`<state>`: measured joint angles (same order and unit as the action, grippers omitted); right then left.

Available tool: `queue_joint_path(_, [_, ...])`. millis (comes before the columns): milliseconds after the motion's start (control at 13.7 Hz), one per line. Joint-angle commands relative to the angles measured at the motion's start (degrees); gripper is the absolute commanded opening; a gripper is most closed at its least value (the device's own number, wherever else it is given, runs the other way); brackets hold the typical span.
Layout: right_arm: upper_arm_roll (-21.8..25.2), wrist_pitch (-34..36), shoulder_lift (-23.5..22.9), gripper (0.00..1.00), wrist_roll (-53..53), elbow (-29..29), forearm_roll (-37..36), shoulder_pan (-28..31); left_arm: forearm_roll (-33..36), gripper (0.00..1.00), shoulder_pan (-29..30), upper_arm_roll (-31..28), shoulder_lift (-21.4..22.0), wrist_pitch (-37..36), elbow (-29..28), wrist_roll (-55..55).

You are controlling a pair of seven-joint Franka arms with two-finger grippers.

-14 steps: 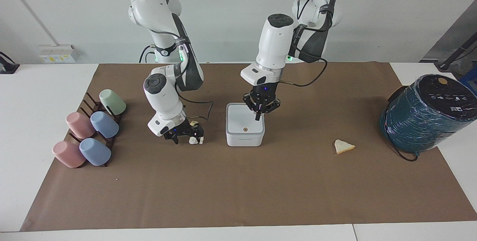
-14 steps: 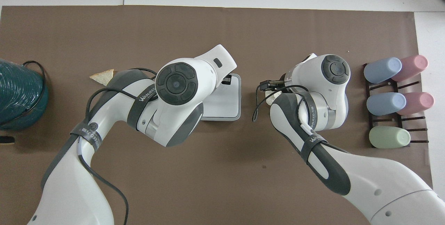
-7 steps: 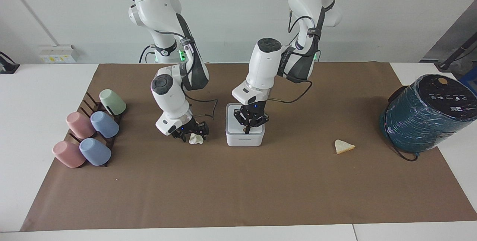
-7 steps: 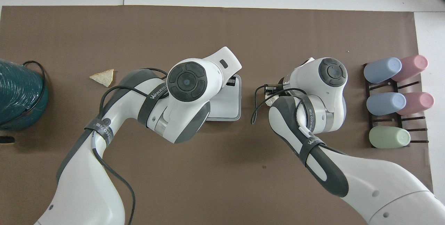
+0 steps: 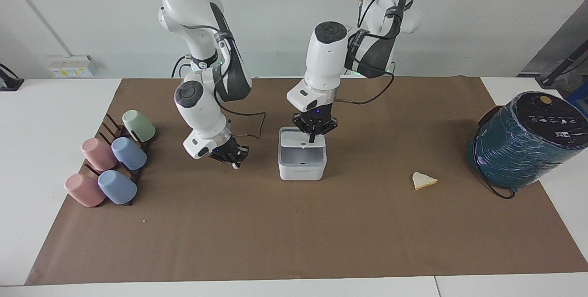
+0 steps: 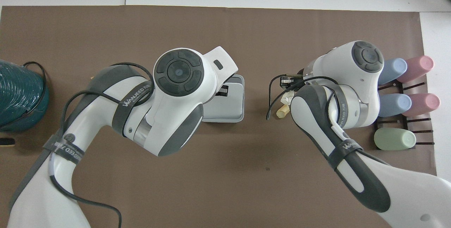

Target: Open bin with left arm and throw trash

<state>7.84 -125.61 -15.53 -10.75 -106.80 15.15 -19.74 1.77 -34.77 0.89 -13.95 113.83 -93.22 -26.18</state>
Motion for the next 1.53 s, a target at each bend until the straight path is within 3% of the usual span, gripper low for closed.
queue_joint_path(0, [-0.5,3.3,3.4,0.0,-2.2,2.4,1.4,3.3,-0.7,0.0,2.7,-0.3,2.0,-4.0,-2.1,-0.5])
queue_joint_path(146, [-0.9,4.9,3.0,0.0,-4.9,7.5,3.1,3.4,-0.6,0.0,6.2,-0.3,2.2,-2.2,-3.6,1.1])
queue_joint_path(291, [-1.3,5.4,2.5,0.0,-10.0,11.1,6.0,1.9,-0.6,0.0,8.3,-0.3,3.2,3.9,-7.9,4.9])
queue_joint_path(510, [-1.3,0.3,1.2,0.0,-14.9,11.5,6.1,-4.4,-0.5,0.0,12.9,-0.4,4.4,12.9,-13.7,9.5])
queue_joint_path(728, [-1.3,-5.7,-0.4,0.0,-22.9,11.6,6.1,-10.2,-0.5,0.03,17.1,-0.3,3.4,17.0,-15.0,14.6])
queue_joint_path(801, [-1.3,-6.0,-0.8,0.0,-24.4,11.5,6.2,-11.4,-0.5,0.1,18.3,-0.4,2.9,19.5,-16.2,14.5])
queue_joint_path(874, [-1.3,-6.3,-1.9,0.0,-24.6,11.4,6.1,-12.4,-0.5,0.24,19.3,-0.4,2.3,21.9,-17.3,14.3])
queue_joint_path(1019, [-1.3,-8.2,-3.8,0.0,-25.0,10.9,6.5,-13.9,-0.5,0.59,21.8,-0.4,1.7,26.5,-20.1,14.1])
queue_joint_path(1092, [-1.4,-8.4,-4.1,0.0,-25.2,10.6,6.5,-14.2,-0.5,0.61,22.8,-0.4,1.4,29.2,-22.0,13.7])
queue_joint_path(1165, [-1.4,-8.4,-4.1,0.01,-25.3,9.9,6.5,-14.7,-0.5,0.71,23.6,-0.4,1.0,31.4,-23.2,13.2])
queue_joint_path(1238, [-1.4,-8.4,-4.0,0.13,-25.9,8.9,6.5,-15.2,-0.5,0.95,24.3,-0.5,0.4,32.3,-23.5,12.1])
queue_joint_path(1383, [-1.4,-8.5,-3.9,0.5,-26.3,8.9,6.5,-15.2,-0.5,1.0,25.5,-0.6,-0.3,32.4,-23.6,9.8])
queue_joint_path(1456, [-1.4,-8.6,-4.0,0.75,-26.5,9.0,6.5,-15.2,-0.3,1.0,26.3,-0.7,-0.9,32.4,-23.7,8.6])
